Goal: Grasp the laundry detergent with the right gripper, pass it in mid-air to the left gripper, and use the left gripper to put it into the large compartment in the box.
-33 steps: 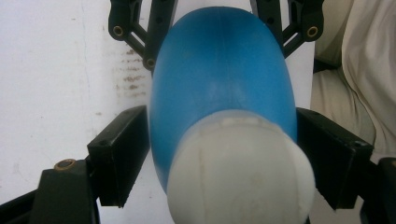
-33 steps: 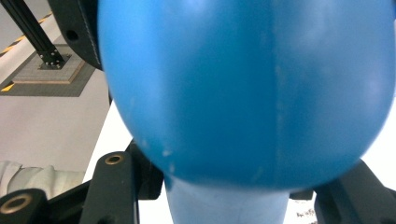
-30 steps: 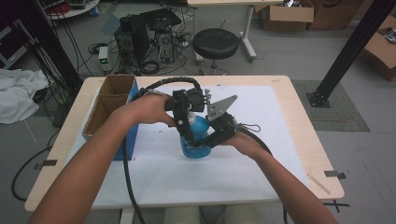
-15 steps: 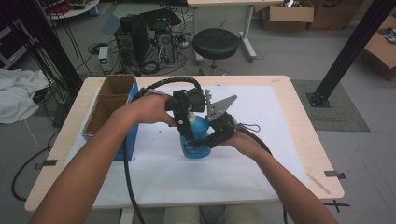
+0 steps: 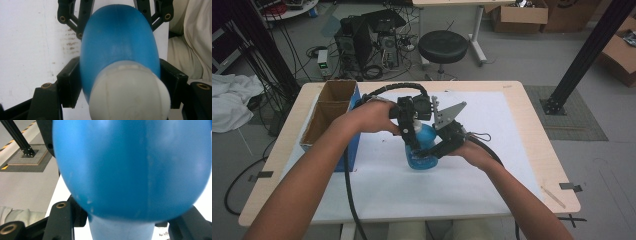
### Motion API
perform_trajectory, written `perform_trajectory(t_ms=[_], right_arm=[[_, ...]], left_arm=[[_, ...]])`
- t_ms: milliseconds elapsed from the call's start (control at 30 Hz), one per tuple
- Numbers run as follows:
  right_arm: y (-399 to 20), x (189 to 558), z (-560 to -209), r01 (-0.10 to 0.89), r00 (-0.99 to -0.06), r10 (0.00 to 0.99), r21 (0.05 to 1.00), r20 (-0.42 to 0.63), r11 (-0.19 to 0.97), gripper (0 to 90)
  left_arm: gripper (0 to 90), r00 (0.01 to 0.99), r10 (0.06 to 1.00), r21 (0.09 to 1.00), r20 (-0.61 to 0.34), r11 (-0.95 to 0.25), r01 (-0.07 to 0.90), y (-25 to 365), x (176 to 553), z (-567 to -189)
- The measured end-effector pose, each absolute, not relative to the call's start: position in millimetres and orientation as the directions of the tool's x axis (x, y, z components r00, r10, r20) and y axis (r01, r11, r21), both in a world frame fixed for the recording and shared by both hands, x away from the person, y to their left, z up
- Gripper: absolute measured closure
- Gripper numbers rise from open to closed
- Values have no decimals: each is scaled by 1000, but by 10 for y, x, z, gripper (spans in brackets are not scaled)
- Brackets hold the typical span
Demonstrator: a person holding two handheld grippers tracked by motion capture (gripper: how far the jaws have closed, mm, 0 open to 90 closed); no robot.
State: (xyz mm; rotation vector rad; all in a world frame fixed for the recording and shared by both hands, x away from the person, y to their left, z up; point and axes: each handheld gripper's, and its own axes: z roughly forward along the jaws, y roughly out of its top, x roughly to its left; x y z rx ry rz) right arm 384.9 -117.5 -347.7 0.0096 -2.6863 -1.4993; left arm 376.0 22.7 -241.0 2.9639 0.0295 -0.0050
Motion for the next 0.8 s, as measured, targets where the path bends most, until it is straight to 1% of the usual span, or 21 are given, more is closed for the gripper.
perform_trajectory(t_ms=[33, 500, 800], right_arm=[[-1178, 3849, -3476, 28, -998, -37, 850, 56, 526, 440], [-1178, 3848, -3475, 29, -998, -38, 854, 57, 520, 440], [-1192, 3849, -3469, 27, -998, -37, 852, 54, 523, 440]], left_arm=[[334, 1000, 17, 181, -5, -983, 17, 225, 3759, -2409], [365, 1000, 11, 176, 0, -984, 11, 227, 3762, -2415], [370, 1000, 6, 182, 4, -983, 5, 215, 3758, -2415]])
